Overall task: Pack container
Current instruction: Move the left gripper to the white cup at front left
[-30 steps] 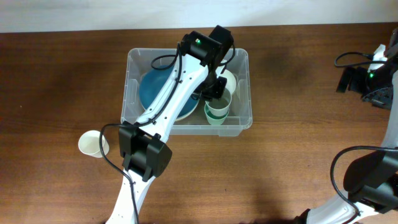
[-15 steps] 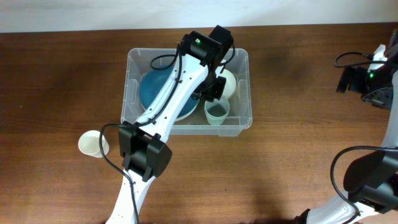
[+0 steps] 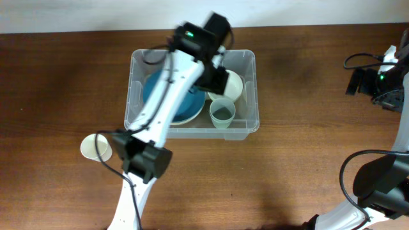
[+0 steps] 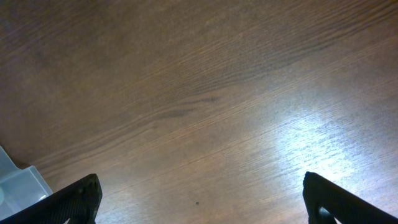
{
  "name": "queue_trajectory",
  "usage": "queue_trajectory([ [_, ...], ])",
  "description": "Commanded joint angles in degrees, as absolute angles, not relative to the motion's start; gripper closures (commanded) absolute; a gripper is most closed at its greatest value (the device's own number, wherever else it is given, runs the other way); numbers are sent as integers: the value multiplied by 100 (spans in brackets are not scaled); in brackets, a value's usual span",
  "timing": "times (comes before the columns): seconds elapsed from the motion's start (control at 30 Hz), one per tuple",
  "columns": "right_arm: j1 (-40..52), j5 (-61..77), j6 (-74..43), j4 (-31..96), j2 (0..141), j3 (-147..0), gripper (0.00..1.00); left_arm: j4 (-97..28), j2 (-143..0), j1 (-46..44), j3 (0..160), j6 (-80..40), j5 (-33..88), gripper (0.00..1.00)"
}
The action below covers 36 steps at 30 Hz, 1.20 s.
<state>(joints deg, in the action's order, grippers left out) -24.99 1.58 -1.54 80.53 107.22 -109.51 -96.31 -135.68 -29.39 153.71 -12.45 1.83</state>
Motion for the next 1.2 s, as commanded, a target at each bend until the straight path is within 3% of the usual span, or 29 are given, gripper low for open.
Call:
queue_trajectory([
  [0.0,-2515,169,-196,8047,10742,-10927,1,-9671,-13141,-2300,15771,-1352,-115,15],
  [0.2,-2515,172,-196,8047,10742,-10927,1,-9673,-12328,-1372,15456,-1306,-115,5],
  [0.33,-2515,172,-196,8047,10742,-10927,1,-9673,-11437,-814,14188,-1129,-152,1],
  [0.63,-2515,169,-196,8047,10742,-10927,1,-9507,-9721,821,10881,-2447,-338,1],
  [0.9,-2515,169,-196,8047,10742,-10927,1,-8768,-9133,2239,9273,-2438,-86,1],
  [1.17,-2515,172,-196,8047,10742,-10927,1,-7570,-9105,2604,7773,-2355,43,1],
])
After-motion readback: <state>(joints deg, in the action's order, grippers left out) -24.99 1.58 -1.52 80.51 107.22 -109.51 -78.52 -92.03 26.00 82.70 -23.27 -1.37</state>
